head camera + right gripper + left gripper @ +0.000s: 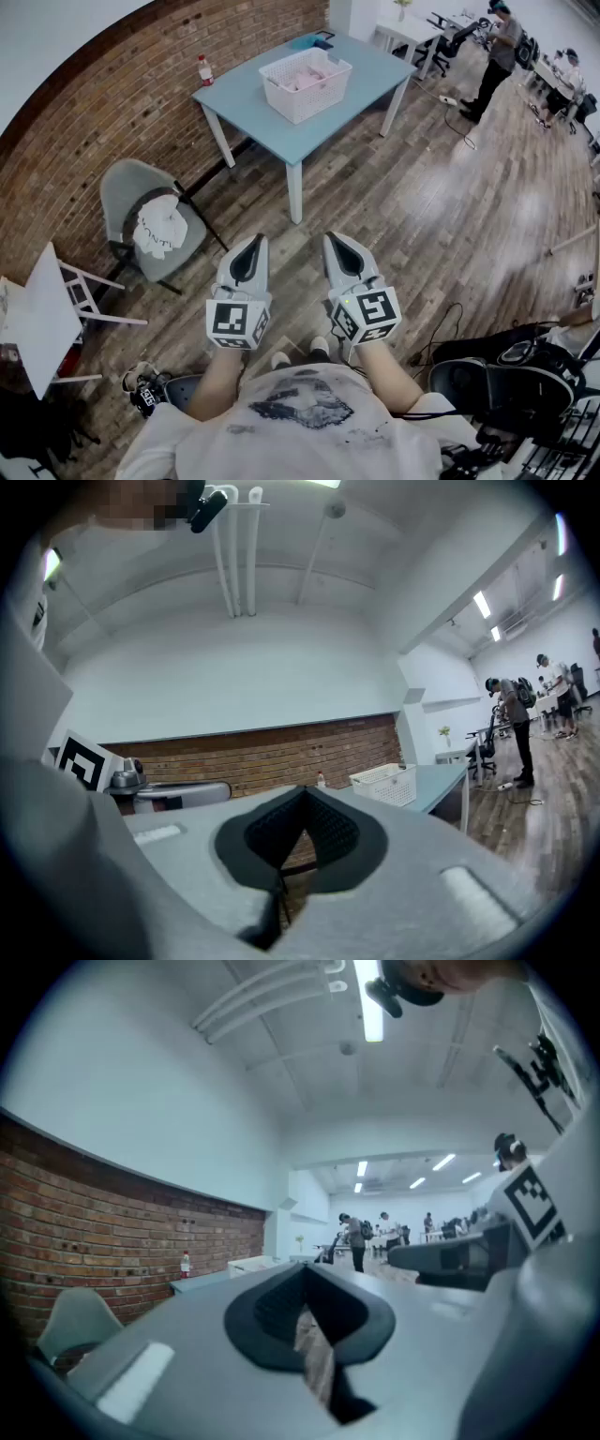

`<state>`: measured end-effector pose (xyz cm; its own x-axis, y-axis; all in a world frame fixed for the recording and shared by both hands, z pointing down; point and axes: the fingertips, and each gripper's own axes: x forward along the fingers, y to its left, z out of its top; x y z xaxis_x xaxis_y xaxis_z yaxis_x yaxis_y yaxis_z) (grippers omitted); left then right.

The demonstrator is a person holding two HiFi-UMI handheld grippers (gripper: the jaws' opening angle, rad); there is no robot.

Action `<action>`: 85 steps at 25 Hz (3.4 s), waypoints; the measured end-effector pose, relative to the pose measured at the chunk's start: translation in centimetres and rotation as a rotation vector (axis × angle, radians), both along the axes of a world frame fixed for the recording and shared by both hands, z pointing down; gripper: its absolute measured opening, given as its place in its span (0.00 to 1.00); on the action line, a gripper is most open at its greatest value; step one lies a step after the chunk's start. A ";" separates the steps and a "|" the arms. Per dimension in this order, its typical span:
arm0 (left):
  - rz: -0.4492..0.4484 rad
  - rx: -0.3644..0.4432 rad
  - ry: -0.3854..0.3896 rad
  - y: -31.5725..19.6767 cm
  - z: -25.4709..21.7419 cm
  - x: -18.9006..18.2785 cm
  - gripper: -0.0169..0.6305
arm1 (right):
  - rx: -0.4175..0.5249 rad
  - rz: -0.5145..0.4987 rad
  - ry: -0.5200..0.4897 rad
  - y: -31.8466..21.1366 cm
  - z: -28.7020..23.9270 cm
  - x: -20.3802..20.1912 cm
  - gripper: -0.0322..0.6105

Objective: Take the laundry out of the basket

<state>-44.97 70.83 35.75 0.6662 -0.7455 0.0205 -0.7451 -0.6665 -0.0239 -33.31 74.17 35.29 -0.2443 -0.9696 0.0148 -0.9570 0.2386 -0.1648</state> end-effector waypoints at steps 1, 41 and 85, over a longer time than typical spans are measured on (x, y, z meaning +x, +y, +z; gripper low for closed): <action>0.000 0.000 -0.005 0.5 -0.1 0.6 0.01 | 0.004 -0.001 0.001 0.5 -0.2 0.6 0.05; 0.086 -0.050 -0.028 -24.4 3.4 13.2 0.01 | -0.058 -0.021 -0.038 -24.5 3.2 10.9 0.05; -0.087 -0.124 -0.116 -69.8 5.5 27.0 0.01 | -0.117 -0.147 -0.095 -71.9 5.0 27.7 0.05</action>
<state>-18.01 1.01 41.20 0.5871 -0.7871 0.1890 -0.7970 -0.6029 -0.0351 -5.61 2.24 40.25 -0.3891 -0.9163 0.0949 -0.8919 0.3489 -0.2878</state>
